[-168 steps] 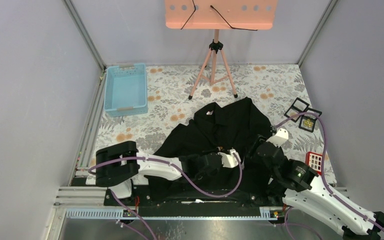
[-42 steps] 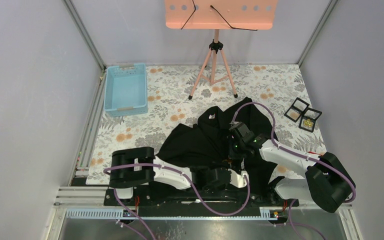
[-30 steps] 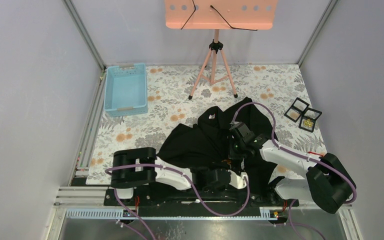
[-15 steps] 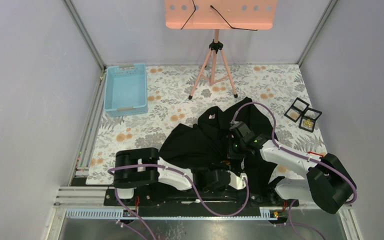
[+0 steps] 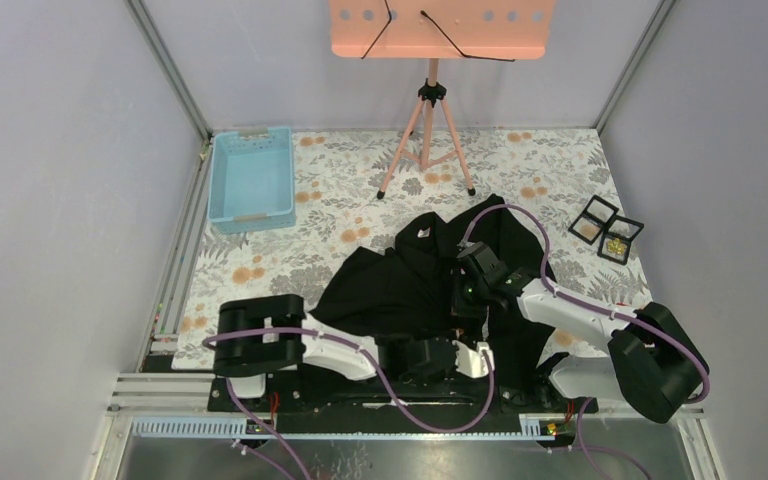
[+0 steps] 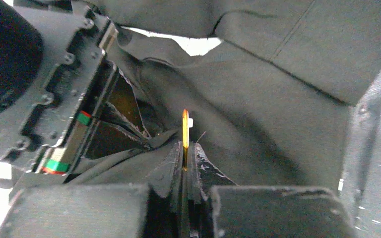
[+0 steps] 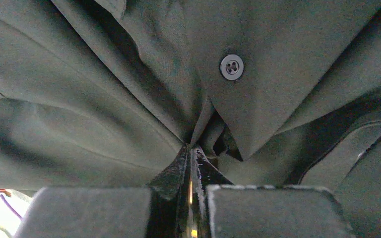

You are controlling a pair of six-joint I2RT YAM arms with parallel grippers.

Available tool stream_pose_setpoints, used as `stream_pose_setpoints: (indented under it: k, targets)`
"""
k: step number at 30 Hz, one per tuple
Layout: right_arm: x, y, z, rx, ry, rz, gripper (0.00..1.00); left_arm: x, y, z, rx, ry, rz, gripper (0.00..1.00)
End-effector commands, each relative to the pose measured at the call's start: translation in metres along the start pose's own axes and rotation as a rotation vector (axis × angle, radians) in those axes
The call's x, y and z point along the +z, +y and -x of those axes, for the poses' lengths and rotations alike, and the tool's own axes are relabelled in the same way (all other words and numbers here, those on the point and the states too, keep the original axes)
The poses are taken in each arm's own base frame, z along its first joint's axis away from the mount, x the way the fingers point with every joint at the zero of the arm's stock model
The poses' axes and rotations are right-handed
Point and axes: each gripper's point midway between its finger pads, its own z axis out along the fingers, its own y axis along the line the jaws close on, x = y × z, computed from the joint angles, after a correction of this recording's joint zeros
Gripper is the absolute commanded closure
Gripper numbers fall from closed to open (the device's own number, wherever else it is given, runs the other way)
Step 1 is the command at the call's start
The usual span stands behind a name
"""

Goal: Pin the brooch onto the clothing
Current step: Pin the brooch to the clothes.

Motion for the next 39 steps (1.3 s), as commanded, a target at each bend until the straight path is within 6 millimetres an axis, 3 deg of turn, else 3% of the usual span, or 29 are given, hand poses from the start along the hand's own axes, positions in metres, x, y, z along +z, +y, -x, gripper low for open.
stream_pose_setpoints:
  k: [1, 7, 15, 22, 25, 29, 39]
  targets:
    - [-0.002, 0.015, 0.011, 0.016, -0.024, 0.055, 1.0, -0.017, 0.006, 0.049, -0.153, -0.174, -0.04, 1.0]
    - [-0.005, 0.018, 0.011, 0.018, -0.027, 0.069, 1.0, -0.027, 0.007, 0.063, -0.218, -0.223, -0.065, 1.0]
    - [-0.018, 0.024, 0.02, 0.016, -0.079, 0.097, 1.0, -0.035, 0.028, 0.048, -0.224, -0.179, 0.027, 1.0]
    - [-0.049, 0.014, 0.03, -0.05, -0.177, 0.056, 0.57, -0.06, 0.069, 0.017, -0.311, -0.126, 0.135, 1.0]
    - [-0.05, 0.01, 0.024, -0.061, -0.171, 0.061, 0.49, -0.068, 0.084, 0.005, -0.365, -0.11, 0.17, 1.0]
    - [-0.044, 0.016, 0.016, -0.055, -0.152, 0.119, 0.47, -0.071, 0.095, -0.006, -0.43, -0.105, 0.177, 1.0]
    - [-0.025, 0.007, 0.008, 0.021, -0.11, 0.075, 0.54, -0.058, 0.094, -0.004, -0.404, -0.118, 0.182, 1.0]
